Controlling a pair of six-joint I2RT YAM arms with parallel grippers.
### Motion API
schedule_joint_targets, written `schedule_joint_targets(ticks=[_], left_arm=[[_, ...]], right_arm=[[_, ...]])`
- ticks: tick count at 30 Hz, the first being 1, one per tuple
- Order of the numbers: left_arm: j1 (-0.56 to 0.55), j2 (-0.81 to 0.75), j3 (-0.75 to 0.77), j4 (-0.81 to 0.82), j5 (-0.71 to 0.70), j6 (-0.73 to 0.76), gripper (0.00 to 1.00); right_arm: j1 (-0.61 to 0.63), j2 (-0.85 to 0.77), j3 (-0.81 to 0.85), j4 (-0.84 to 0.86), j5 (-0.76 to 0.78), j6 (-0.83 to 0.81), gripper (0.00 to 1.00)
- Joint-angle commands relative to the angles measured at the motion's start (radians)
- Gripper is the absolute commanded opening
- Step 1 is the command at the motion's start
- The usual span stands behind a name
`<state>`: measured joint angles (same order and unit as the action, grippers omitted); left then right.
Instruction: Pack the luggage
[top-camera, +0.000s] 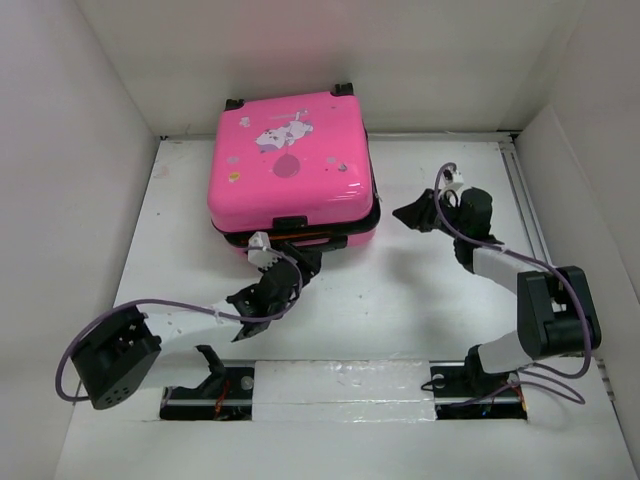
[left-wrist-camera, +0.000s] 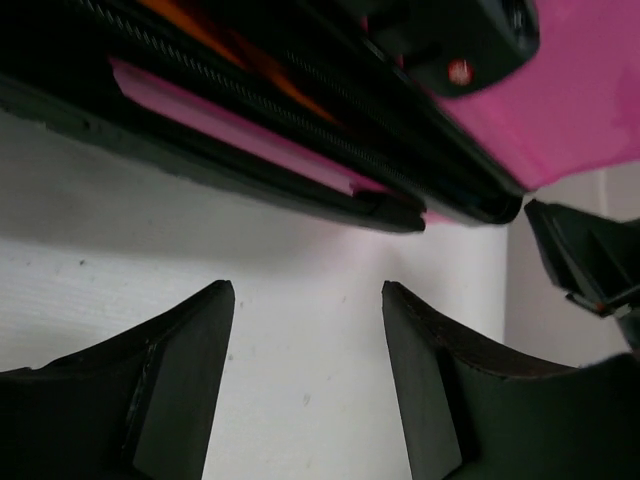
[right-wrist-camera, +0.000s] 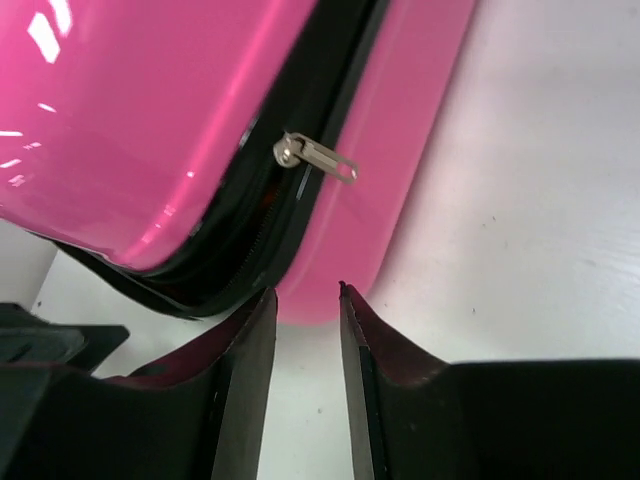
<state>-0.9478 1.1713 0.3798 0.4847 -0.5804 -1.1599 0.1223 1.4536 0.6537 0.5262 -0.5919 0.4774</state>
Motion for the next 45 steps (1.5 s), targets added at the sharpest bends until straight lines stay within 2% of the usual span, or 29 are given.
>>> schedule_joint_targets(ticks=[1, 6, 12, 16, 18, 22, 24, 27, 33, 37, 43, 45], left_arm=[[0.066, 0.028, 0.027, 0.118, 0.04, -0.061, 0.56], [0.09, 0.089, 0.002, 0.242, 0.027, -0.104, 0.54], [0.099, 0.157, 0.051, 0.27, -0.009, -0.124, 0.52], [0.099, 0.177, 0.051, 0.27, -0.009, -0.124, 0.5], [0.099, 0.188, 0.051, 0.27, -0.009, -0.135, 0.44], [0.121, 0.208, 0.051, 0.27, -0.006, -0.135, 0.37], [0.13, 0.217, 0.042, 0.281, 0.007, -0.124, 0.33], [0.15, 0.217, 0.033, 0.29, 0.03, -0.101, 0.17], [0.161, 0.217, 0.024, 0.285, 0.028, -0.09, 0.0], [0.161, 0.206, 0.013, 0.272, 0.019, -0.081, 0.0], [0.161, 0.169, -0.027, 0.235, 0.001, -0.072, 0.0], [0.161, 0.139, -0.042, 0.22, -0.009, -0.072, 0.0]], right_arm=[[-0.009, 0.016, 0.058, 0.112, -0.138, 0.004, 0.38], [-0.009, 0.016, 0.058, 0.124, -0.135, 0.004, 0.37], [-0.05, 0.097, 0.102, 0.17, -0.132, 0.004, 0.34], [-0.072, 0.243, 0.207, 0.231, -0.322, 0.004, 0.43], [-0.072, 0.305, 0.235, 0.267, -0.393, 0.004, 0.51], [-0.072, 0.402, 0.299, 0.372, -0.485, 0.046, 0.58], [-0.072, 0.432, 0.348, 0.382, -0.525, 0.046, 0.58], [-0.072, 0.452, 0.389, 0.394, -0.537, 0.046, 0.61], [-0.072, 0.543, 0.481, 0.385, -0.591, 0.079, 0.62], [-0.072, 0.605, 0.492, 0.573, -0.631, 0.217, 0.63], [-0.072, 0.662, 0.503, 0.696, -0.658, 0.326, 0.63], [-0.053, 0.662, 0.485, 0.727, -0.67, 0.348, 0.59]])
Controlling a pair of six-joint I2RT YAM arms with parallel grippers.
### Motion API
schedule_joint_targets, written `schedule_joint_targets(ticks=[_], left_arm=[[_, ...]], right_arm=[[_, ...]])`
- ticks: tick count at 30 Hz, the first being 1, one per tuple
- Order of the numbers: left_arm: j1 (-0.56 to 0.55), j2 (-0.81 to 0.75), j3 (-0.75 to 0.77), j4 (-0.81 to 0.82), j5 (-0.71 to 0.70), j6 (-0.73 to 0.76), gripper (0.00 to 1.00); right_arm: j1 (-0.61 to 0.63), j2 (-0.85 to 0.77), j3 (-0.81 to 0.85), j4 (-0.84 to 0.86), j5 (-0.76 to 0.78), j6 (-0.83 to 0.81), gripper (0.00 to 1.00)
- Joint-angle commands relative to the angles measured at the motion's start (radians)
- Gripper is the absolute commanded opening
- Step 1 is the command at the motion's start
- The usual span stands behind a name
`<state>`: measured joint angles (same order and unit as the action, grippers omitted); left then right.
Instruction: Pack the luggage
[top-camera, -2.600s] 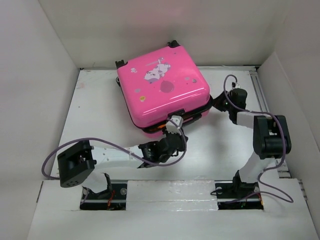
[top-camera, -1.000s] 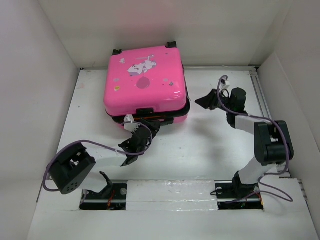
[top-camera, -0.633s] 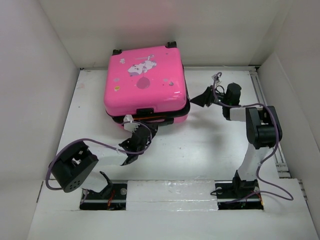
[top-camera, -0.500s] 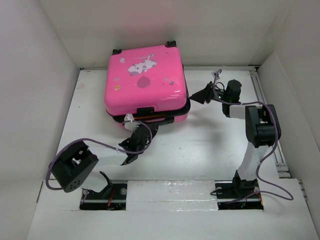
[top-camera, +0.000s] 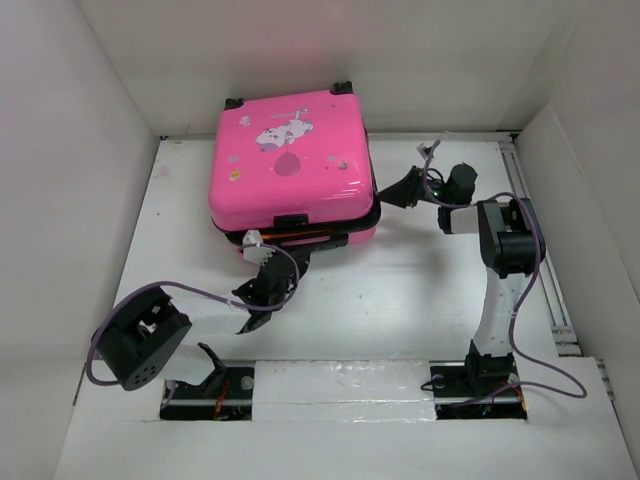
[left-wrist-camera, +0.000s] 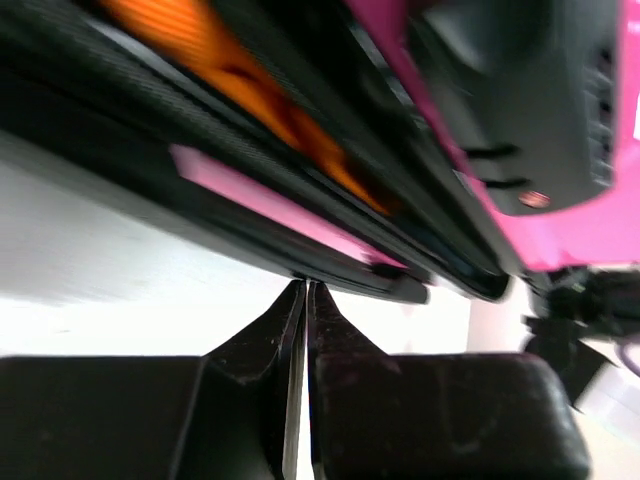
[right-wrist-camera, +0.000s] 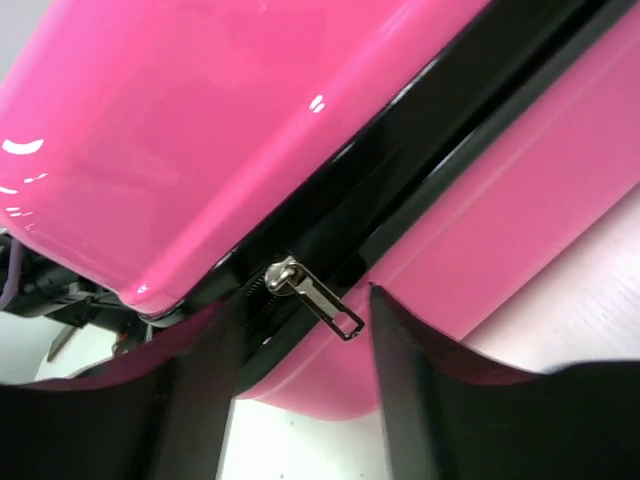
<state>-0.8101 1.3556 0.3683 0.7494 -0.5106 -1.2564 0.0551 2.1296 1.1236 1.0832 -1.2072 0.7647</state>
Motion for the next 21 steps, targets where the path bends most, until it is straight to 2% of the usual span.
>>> schedule_joint_targets(ticks=[1, 3, 4, 7, 8, 10, 12, 14, 17, 21], left_arm=[[0.023, -0.046, -0.046, -0.054, -0.078, 0.025, 0.0], [0.023, -0.076, -0.072, -0.067, -0.088, 0.025, 0.0], [0.023, -0.076, -0.087, -0.077, -0.088, 0.025, 0.0], [0.023, -0.101, -0.1, -0.1, -0.088, 0.025, 0.0], [0.023, -0.117, -0.11, -0.114, -0.088, 0.012, 0.0], [0.023, -0.145, -0.126, -0.114, -0.097, 0.012, 0.0], [0.023, -0.165, -0.146, -0.137, -0.097, 0.012, 0.0], [0.023, -0.196, -0.146, -0.137, -0.083, 0.012, 0.0], [0.023, -0.225, -0.146, -0.127, -0.042, 0.077, 0.0], [-0.046, -0.213, -0.053, -0.142, -0.04, 0.19, 0.0]], right_arm=[[0.014, -0.014, 0.015, 0.179, -0.055, 0.061, 0.54], [0.023, -0.014, -0.024, 0.22, -0.055, 0.074, 0.48], [0.032, -0.014, -0.024, 0.243, -0.055, 0.085, 0.4], [0.032, 0.009, -0.047, 0.371, -0.055, 0.169, 0.28], [0.032, 0.029, -0.047, 0.407, -0.055, 0.2, 0.2], [0.022, 0.053, -0.036, 0.539, -0.055, 0.312, 0.15], [0.011, 0.102, -0.025, 0.704, -0.055, 0.455, 0.05], [-0.001, 0.118, 0.001, 0.73, -0.055, 0.504, 0.0], [0.008, 0.128, -0.008, 0.73, -0.066, 0.504, 0.0], [0.017, 0.108, -0.008, 0.73, -0.075, 0.493, 0.28]])
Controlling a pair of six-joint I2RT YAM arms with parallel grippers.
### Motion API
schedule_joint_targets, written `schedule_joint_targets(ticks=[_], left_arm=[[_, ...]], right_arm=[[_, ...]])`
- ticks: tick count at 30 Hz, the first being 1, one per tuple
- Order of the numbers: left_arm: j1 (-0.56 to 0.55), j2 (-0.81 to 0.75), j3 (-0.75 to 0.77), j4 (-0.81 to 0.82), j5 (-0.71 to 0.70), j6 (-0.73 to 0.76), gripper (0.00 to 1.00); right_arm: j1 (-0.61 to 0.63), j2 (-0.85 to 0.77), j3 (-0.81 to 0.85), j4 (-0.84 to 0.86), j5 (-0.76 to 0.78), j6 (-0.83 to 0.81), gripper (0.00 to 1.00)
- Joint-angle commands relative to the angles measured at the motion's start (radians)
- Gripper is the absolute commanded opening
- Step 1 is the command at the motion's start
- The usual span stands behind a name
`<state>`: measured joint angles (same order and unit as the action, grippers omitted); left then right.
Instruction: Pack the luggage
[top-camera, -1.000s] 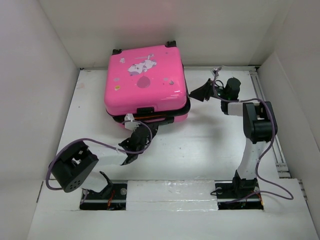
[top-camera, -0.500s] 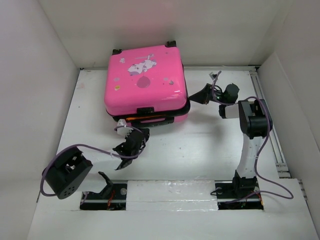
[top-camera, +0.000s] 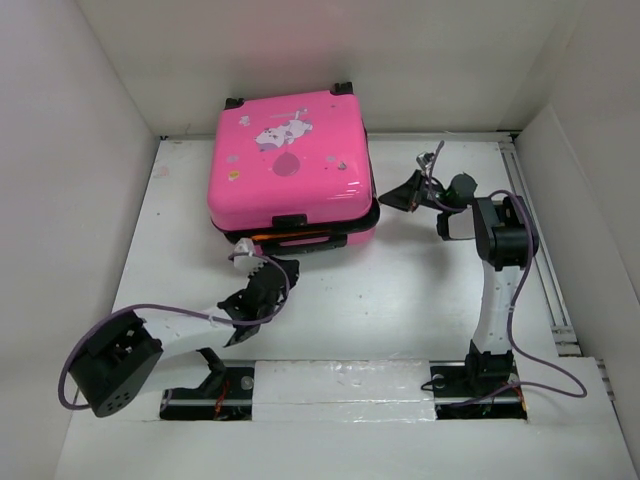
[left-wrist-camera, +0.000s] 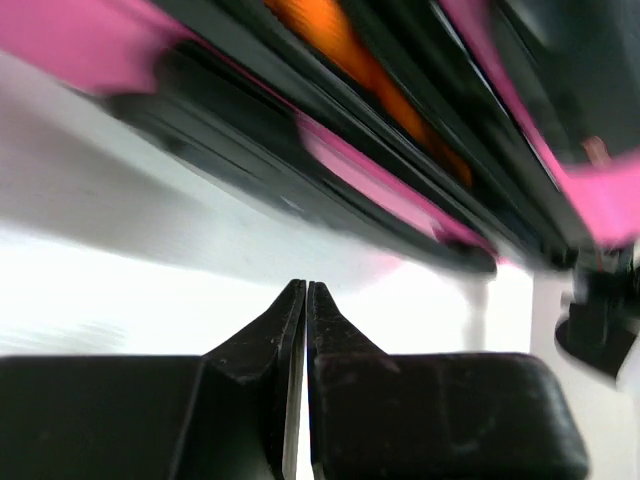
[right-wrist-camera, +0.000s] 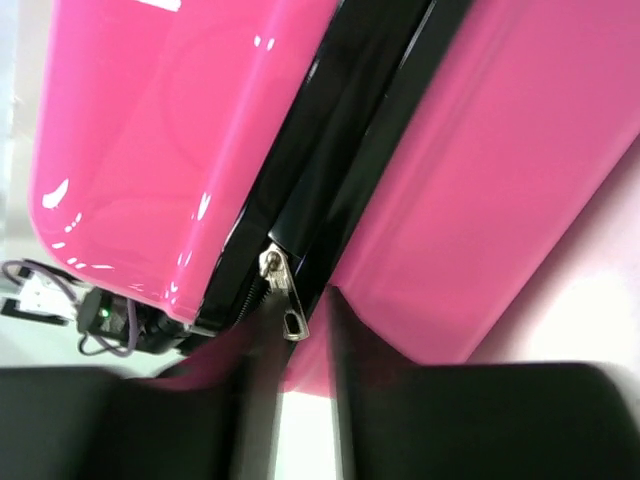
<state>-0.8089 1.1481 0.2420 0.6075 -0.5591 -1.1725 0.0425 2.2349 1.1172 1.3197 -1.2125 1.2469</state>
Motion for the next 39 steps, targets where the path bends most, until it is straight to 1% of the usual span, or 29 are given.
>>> schedule_joint_targets(ticks=[1, 6, 9, 10, 11, 15, 18, 19, 23, 26, 27, 30, 31, 32, 33, 35, 36, 37, 38, 39], left_arm=[[-0.062, -0.005, 0.12, -0.011, 0.008, 0.12, 0.0], [-0.073, 0.058, 0.181, -0.009, 0.03, 0.152, 0.0], [-0.073, 0.07, 0.181, 0.0, 0.042, 0.152, 0.0], [-0.073, 0.081, 0.181, 0.009, 0.042, 0.152, 0.0], [-0.073, 0.09, 0.181, 0.009, 0.051, 0.152, 0.0], [-0.073, 0.11, 0.19, 0.009, 0.051, 0.152, 0.0], [-0.073, 0.131, 0.191, 0.009, 0.06, 0.152, 0.0], [-0.073, 0.131, 0.2, 0.009, 0.061, 0.152, 0.0], [-0.084, 0.14, 0.22, 0.02, 0.07, 0.165, 0.0], [-0.127, 0.17, 0.261, 0.029, 0.057, 0.197, 0.0], [-0.127, 0.18, 0.278, 0.029, 0.091, 0.197, 0.0], [-0.136, 0.245, 0.365, 0.041, 0.148, 0.234, 0.0], [-0.145, 0.283, 0.384, 0.055, 0.159, 0.243, 0.0], [-0.145, 0.304, 0.401, 0.067, 0.159, 0.254, 0.0], [-0.145, 0.324, 0.437, 0.078, 0.159, 0.272, 0.0], [-0.145, 0.39, 0.473, 0.078, 0.159, 0.284, 0.0], [-0.145, 0.413, 0.508, 0.078, 0.159, 0.284, 0.0], [-0.135, 0.435, 0.525, 0.078, 0.159, 0.296, 0.0], [-0.121, 0.474, 0.548, 0.078, 0.168, 0.297, 0.0], [-0.121, 0.492, 0.548, 0.087, 0.168, 0.297, 0.0]], right_arm=[[0.03, 0.003, -0.002, 0.493, -0.07, 0.022, 0.35], [0.03, 0.026, 0.064, 0.493, -0.088, 0.059, 0.35], [0.04, 0.026, 0.073, 0.493, -0.088, 0.069, 0.35], [0.04, 0.026, 0.073, 0.493, -0.088, 0.069, 0.31], [0.04, 0.014, 0.073, 0.493, -0.088, 0.069, 0.23], [0.04, 0.002, 0.052, 0.493, -0.088, 0.069, 0.09], [0.04, -0.018, 0.029, 0.493, -0.088, 0.069, 0.01], [0.04, -0.032, 0.029, 0.493, -0.088, 0.059, 0.0], [0.04, -0.069, -0.016, 0.493, -0.088, 0.049, 0.0], [0.04, -0.11, -0.083, 0.493, -0.052, 0.008, 0.0], [0.04, -0.121, -0.108, 0.493, -0.032, -0.004, 0.0], [0.031, -0.181, -0.232, 0.472, 0.004, -0.078, 0.0], [0.031, -0.202, -0.302, 0.445, 0.022, -0.107, 0.0], [0.031, -0.225, -0.336, 0.4, 0.036, -0.151, 0.0], [0.031, -0.286, -0.367, 0.243, 0.053, -0.282, 0.0], [0.04, -0.366, -0.422, 0.002, 0.14, -0.451, 0.0], [0.06, -0.462, -0.422, -0.149, 0.19, -0.654, 0.0], [0.08, -0.515, -0.422, -0.486, 0.261, -0.758, 0.0], [0.139, -0.606, -0.401, -0.626, 0.433, -0.9, 0.0], [0.173, -0.607, -0.401, -0.716, 0.511, -0.902, 0.0]])
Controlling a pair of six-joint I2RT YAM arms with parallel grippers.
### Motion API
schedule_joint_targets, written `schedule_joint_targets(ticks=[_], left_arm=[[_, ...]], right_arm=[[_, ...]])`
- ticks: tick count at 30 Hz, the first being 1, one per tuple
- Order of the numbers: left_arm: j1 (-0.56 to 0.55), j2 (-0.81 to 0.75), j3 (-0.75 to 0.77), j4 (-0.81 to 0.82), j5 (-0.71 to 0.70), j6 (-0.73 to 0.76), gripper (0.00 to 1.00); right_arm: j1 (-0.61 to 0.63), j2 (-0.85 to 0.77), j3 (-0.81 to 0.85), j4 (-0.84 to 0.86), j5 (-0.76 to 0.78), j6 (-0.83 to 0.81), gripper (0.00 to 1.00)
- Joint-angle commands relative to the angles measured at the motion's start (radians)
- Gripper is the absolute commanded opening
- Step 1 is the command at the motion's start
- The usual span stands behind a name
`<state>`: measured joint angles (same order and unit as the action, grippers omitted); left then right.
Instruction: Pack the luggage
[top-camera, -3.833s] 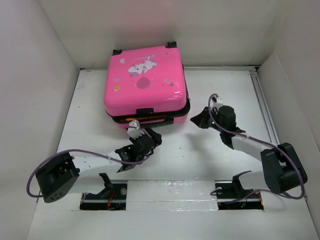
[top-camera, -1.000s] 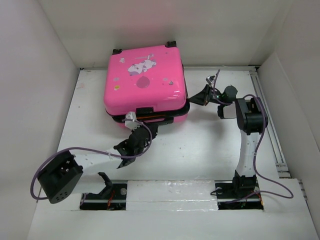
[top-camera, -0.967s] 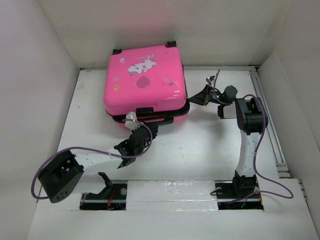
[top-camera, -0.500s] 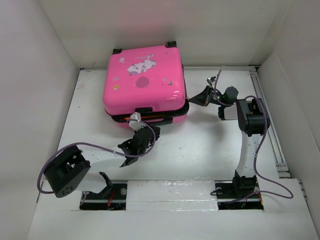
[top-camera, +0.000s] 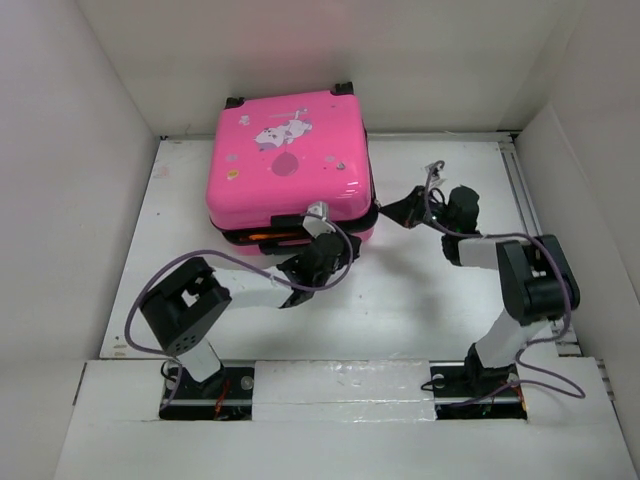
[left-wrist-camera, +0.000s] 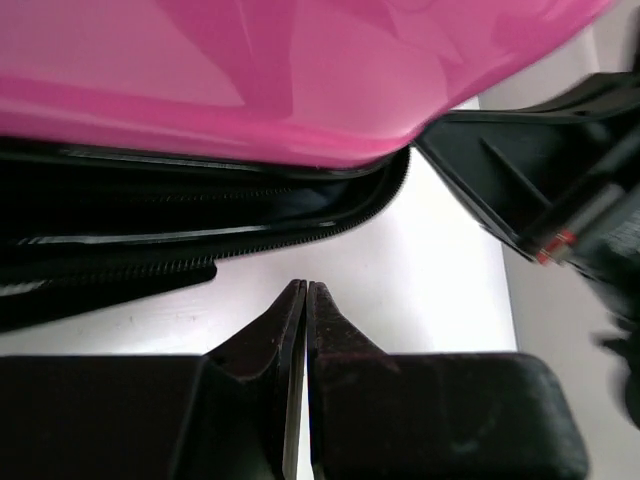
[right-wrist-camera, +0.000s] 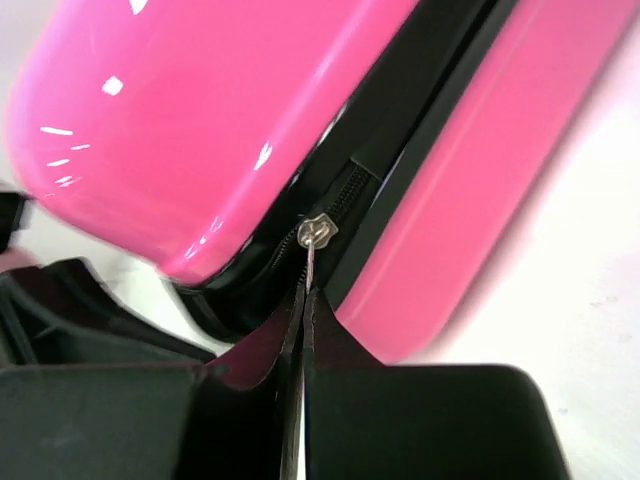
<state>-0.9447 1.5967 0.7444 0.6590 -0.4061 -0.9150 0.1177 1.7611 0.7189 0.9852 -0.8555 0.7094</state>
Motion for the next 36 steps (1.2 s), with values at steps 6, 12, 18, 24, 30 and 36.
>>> schedule_joint_targets(ticks=[6, 12, 18, 24, 30, 36], left_arm=[[0.047, 0.091, 0.067, 0.07, 0.003, 0.018, 0.0], [0.057, 0.121, 0.116, 0.038, -0.023, 0.018, 0.01], [0.08, 0.14, 0.125, 0.047, -0.004, 0.008, 0.01], [0.08, 0.164, 0.156, 0.066, 0.076, 0.008, 0.04], [0.08, 0.03, 0.047, 0.067, 0.124, 0.059, 0.31], [0.055, -0.277, -0.194, 0.004, 0.037, 0.1, 0.38]], right_arm=[[0.245, -0.339, -0.078, -0.574, 0.448, -0.404, 0.0], [0.379, -0.498, -0.107, -0.741, 0.67, -0.415, 0.0], [0.459, -0.607, -0.136, -0.85, 0.701, -0.415, 0.0], [0.628, -0.493, -0.089, -0.722, 0.687, -0.317, 0.0], [0.672, -0.465, -0.056, -0.689, 0.76, -0.303, 0.0], [0.582, -0.492, -0.105, -0.7, 0.717, -0.324, 0.0]])
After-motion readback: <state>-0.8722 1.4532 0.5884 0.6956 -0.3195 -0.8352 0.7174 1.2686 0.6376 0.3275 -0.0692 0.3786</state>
